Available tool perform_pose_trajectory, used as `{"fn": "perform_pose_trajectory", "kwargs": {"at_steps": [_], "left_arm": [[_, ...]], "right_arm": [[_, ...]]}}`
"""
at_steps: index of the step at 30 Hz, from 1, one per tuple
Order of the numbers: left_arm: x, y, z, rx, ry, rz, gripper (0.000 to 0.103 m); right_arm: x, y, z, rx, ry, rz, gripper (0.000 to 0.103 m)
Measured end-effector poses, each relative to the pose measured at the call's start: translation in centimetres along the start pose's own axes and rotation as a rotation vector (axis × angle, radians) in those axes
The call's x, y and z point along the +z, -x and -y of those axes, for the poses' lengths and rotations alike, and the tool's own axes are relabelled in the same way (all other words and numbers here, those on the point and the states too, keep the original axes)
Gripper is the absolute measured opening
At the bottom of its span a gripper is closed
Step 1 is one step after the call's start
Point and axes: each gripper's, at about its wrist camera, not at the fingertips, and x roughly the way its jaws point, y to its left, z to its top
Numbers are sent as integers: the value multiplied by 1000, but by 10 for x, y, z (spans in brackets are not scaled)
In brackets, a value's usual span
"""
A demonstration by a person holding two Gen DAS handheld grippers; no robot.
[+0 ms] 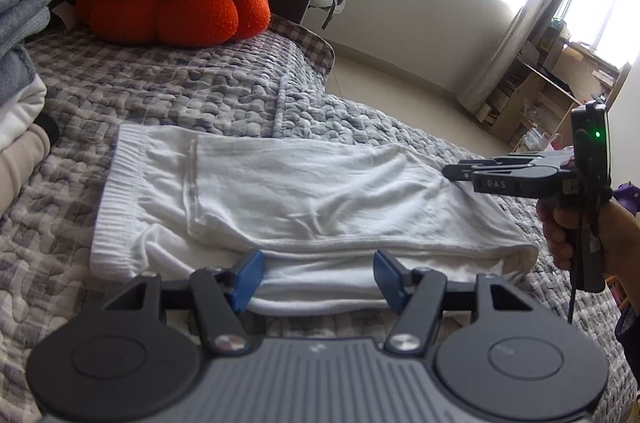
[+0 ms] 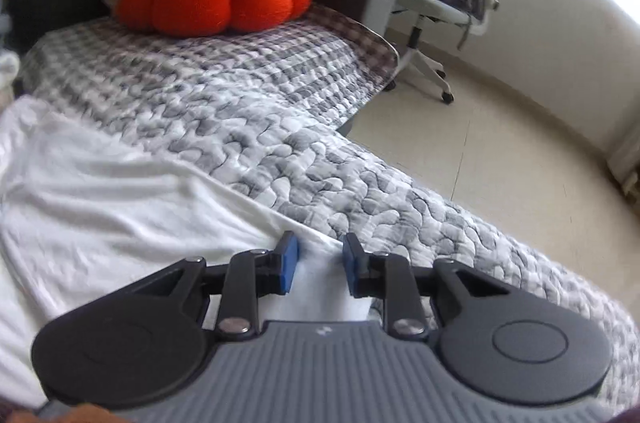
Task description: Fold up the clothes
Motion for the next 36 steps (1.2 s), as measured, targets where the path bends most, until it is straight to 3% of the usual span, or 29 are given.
{"fn": "perform_pose_trajectory", "kwargs": {"at_steps": [5,8,11,13,16,20,22,23,27,36], "left_arm": [[7,10,-13,22,81,45,61],[8,10,-27,49,158,66,49],[6,4,-40,54,236,62,49],[5,1,-46,32,283,64,49],[3,-3,-48,58,298,71,49],[3,-7,-45,60,303,79,48],[3,-11,-43,68,288,72,15],[2,-13,-42,72,284,67,10],[0,-13,-41,84,286,86,6],[3,6,-38,134,285,159,5]], "right_arm": [[6,25,-4,76,-43,46,25],[7,37,-24,150,-8,41,25],[3,39,-48,238,33,-6,25],[-5,28,-61,235,61,-74,25],[-4,39,-65,222,70,-64,27],[7,69,-43,204,-51,-53,27],[7,82,-34,174,-115,-81,29],[6,87,-30,160,-149,-98,30],[2,115,-16,148,-294,-120,36],[-28,187,6,231,-529,3,48]]}}
